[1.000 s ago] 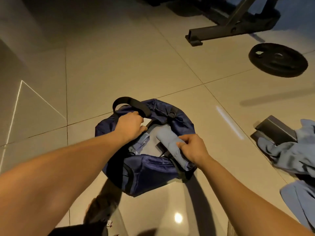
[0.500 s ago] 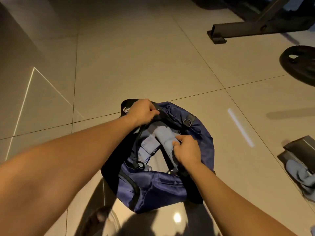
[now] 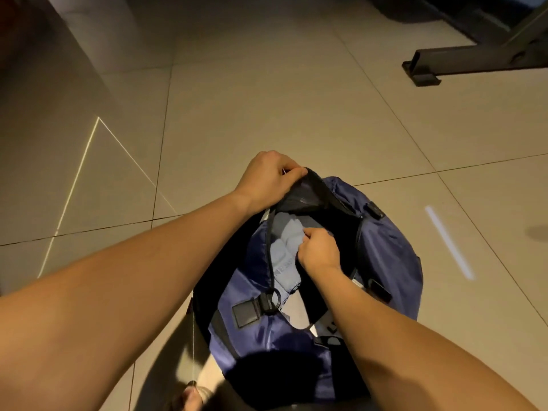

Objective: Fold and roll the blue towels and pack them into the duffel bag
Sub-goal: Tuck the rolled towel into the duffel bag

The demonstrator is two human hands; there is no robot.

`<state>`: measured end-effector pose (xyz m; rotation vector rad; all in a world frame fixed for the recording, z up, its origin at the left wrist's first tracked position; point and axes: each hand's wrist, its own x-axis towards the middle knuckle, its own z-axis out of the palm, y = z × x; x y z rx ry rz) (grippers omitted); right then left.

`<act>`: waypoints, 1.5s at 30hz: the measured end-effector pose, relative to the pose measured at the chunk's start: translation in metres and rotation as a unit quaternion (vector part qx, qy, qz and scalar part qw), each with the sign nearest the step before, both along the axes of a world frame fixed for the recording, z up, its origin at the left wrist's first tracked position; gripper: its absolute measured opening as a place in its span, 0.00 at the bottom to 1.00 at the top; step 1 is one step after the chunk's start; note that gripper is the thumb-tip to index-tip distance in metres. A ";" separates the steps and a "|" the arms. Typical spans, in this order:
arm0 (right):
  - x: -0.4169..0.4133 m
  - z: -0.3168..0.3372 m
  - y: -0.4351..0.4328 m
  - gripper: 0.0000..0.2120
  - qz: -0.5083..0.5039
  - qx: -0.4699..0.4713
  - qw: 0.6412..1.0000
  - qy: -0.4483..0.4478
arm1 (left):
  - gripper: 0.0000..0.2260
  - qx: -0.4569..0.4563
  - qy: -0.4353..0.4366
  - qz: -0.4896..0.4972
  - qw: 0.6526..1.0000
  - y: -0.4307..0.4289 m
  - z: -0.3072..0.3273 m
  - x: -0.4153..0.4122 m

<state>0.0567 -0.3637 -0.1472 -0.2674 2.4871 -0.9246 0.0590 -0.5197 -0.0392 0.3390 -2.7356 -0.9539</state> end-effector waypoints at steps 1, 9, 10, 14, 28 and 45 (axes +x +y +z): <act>-0.003 -0.001 -0.004 0.14 -0.003 -0.021 1.000 -0.009 | 0.10 0.003 -0.016 -0.011 1.000 -0.002 0.000 -0.001; -0.011 -0.015 -0.015 0.11 -0.016 -0.044 0.997 -0.058 | 0.09 0.076 -0.087 -0.035 0.993 -0.006 -0.016 -0.002; -0.006 -0.012 -0.011 0.14 -0.027 -0.022 0.998 -0.059 | 0.09 0.081 -0.081 -0.031 0.993 -0.007 -0.015 -0.002; 0.000 -0.013 -0.008 0.03 -0.066 -0.067 0.990 -0.100 | 0.08 0.099 -0.076 -0.029 0.992 -0.010 -0.010 -0.004; -0.007 -0.033 -0.007 0.17 -0.141 -0.120 0.978 -0.096 | 0.09 0.023 -0.074 -0.033 0.996 -0.003 -0.014 0.005; 0.035 0.049 0.097 0.10 -0.120 -0.053 0.974 0.184 | 0.20 0.023 -0.226 -0.021 0.974 0.041 -0.051 0.018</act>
